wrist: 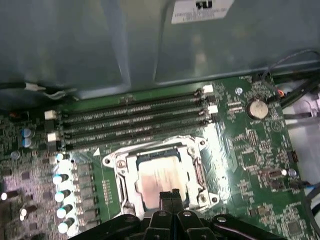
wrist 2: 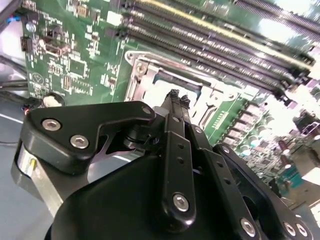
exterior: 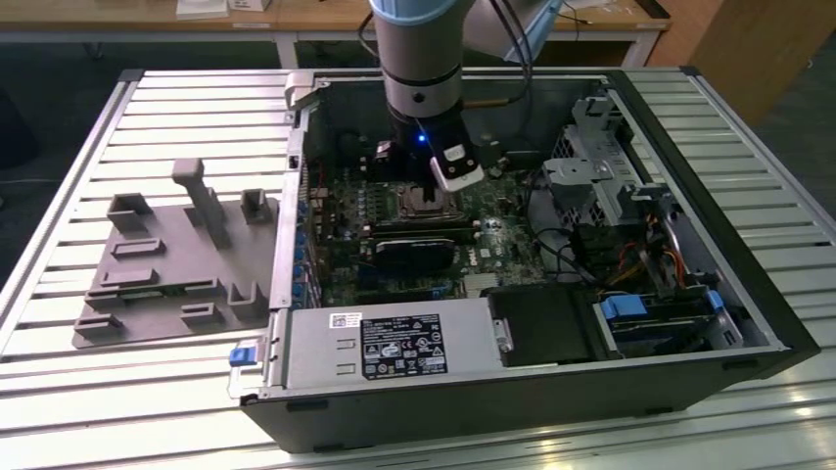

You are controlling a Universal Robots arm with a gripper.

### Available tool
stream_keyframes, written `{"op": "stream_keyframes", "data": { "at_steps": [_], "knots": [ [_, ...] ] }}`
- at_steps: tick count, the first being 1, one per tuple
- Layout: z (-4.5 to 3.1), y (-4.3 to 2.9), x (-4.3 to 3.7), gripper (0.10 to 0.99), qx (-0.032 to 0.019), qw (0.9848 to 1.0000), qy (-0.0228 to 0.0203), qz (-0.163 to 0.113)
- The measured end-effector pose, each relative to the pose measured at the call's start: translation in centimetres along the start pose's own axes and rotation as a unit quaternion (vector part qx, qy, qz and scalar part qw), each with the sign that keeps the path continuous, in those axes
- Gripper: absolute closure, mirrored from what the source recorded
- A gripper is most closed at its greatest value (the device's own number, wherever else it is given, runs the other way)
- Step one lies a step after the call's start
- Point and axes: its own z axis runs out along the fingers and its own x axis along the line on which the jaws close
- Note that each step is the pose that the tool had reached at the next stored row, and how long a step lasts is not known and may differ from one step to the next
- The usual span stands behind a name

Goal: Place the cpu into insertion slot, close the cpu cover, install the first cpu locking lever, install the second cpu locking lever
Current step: 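Install the second cpu locking lever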

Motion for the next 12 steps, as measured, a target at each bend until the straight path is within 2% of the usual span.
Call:
{"op": "stream_keyframes", "data": {
  "at_steps": [6, 12],
  "knots": [
    [0.32, 1.20, 0.23, 0.980, 0.0035, 1.0000, 0.0000, 0.000],
    [0.34, 1.26, 0.22, 0.980, 0.0046, 1.0000, 0.0002, 0.000]
  ]
}}
